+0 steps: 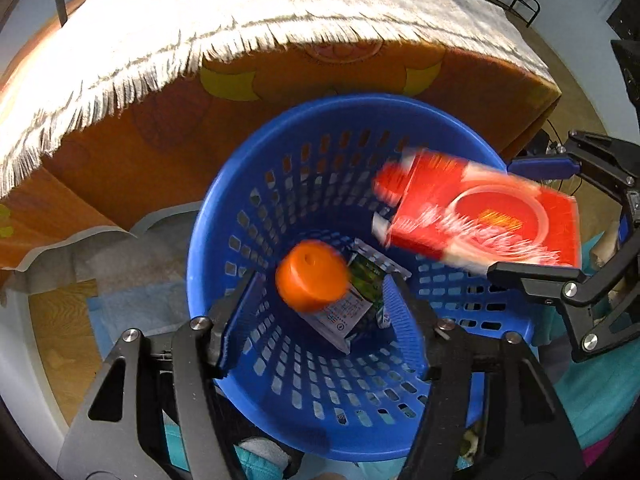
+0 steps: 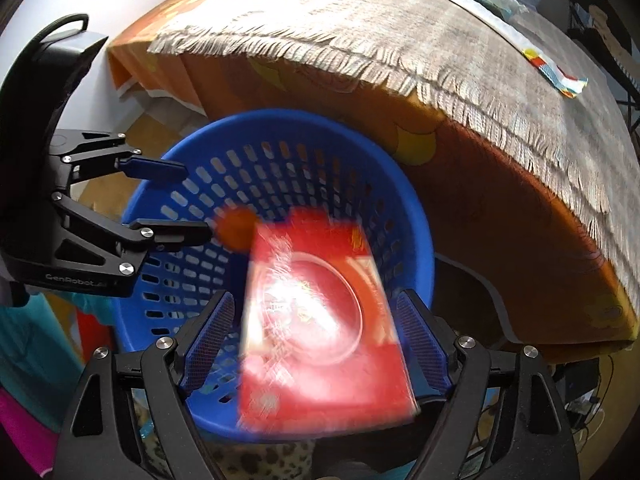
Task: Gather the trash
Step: 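Open both tools to drop the lid and red box into the wastebasket, then move both tools back over the bed toward the white plastic bag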
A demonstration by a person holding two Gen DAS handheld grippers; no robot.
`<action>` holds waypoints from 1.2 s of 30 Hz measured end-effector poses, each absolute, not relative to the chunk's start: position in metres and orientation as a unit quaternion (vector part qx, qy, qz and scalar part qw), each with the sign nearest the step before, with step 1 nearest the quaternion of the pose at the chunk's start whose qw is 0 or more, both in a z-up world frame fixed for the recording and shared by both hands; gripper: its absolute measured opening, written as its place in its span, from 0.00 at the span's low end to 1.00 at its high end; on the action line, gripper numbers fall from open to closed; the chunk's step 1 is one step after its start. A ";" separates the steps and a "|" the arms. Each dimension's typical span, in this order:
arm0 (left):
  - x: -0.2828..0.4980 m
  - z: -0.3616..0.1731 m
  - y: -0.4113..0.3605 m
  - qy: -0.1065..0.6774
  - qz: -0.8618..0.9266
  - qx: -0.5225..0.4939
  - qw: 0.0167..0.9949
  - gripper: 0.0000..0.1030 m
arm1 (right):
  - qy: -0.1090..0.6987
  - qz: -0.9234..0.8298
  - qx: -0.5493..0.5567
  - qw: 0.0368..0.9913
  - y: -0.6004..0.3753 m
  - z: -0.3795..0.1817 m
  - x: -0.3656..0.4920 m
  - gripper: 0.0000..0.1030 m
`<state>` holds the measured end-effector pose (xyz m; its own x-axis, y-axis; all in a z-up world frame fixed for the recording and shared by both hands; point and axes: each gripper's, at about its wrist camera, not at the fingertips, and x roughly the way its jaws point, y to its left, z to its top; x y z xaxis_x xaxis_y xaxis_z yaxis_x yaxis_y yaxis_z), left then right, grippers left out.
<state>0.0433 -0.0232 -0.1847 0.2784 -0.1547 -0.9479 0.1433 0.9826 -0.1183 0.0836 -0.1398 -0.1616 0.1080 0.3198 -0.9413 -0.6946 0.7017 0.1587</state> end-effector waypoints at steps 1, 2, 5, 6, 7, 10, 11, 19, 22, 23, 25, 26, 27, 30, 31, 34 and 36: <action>0.044 -0.184 -0.023 0.593 -0.092 -0.006 0.800 0.63 | 0.570 0.348 -0.162 0.726 -0.141 -0.162 0.085 0.81; 0.044 -0.184 -0.022 0.593 -0.091 -0.007 0.800 0.63 | 0.571 0.347 -0.160 0.727 -0.142 -0.161 0.085 0.81; 0.045 -0.185 -0.020 0.593 -0.089 -0.010 0.800 0.63 | 0.570 0.344 -0.158 0.729 -0.146 -0.158 0.087 0.81; 0.045 -0.185 -0.020 0.592 -0.089 -0.010 0.801 0.63 | 0.570 0.343 -0.158 0.730 -0.149 -0.156 0.088 0.81; 0.046 -0.184 -0.018 0.592 -0.089 -0.010 0.801 0.63 | 0.569 0.343 -0.156 0.731 -0.152 -0.154 0.089 0.81; 0.044 -0.184 -0.018 0.591 -0.090 -0.010 0.801 0.63 | 0.569 0.342 -0.155 0.732 -0.154 -0.152 0.090 0.81; 0.045 -0.183 -0.019 0.591 -0.090 -0.010 0.801 0.63 | 0.569 0.342 -0.154 0.732 -0.154 -0.152 0.090 0.81; 0.044 -0.178 -0.016 0.588 -0.088 -0.013 0.804 0.63 | 0.564 0.341 -0.155 0.736 -0.151 -0.150 0.090 0.81; 0.044 -0.177 -0.015 0.586 -0.086 -0.016 0.806 0.63 | 0.562 0.340 -0.153 0.738 -0.152 -0.148 0.091 0.81; 0.044 -0.176 -0.015 0.585 -0.085 -0.017 0.806 0.63 | 0.562 0.340 -0.152 0.739 -0.153 -0.148 0.092 0.81; 0.046 -0.175 -0.013 0.584 -0.084 -0.019 0.807 0.63 | 0.560 0.339 -0.148 0.741 -0.154 -0.146 0.093 0.81; 0.046 -0.174 -0.013 0.584 -0.084 -0.021 0.807 0.63 | 0.559 0.339 -0.146 0.742 -0.154 -0.145 0.094 0.81; 0.047 -0.172 -0.013 0.583 -0.084 -0.022 0.808 0.63 | 0.559 0.338 -0.144 0.744 -0.155 -0.144 0.095 0.81; 0.051 -0.166 -0.013 0.578 -0.083 -0.024 0.811 0.63 | 0.556 0.336 -0.136 0.749 -0.157 -0.139 0.099 0.81; 0.053 -0.164 -0.012 0.576 -0.084 -0.025 0.813 0.63 | 0.555 0.335 -0.132 0.750 -0.158 -0.137 0.100 0.81; 0.059 -0.154 -0.012 0.568 -0.085 -0.027 0.818 0.63 | 0.552 0.333 -0.118 0.755 -0.161 -0.130 0.105 0.81; 0.065 -0.146 -0.011 0.562 -0.085 -0.030 0.822 0.63 | 0.549 0.332 -0.110 0.759 -0.164 -0.125 0.109 0.81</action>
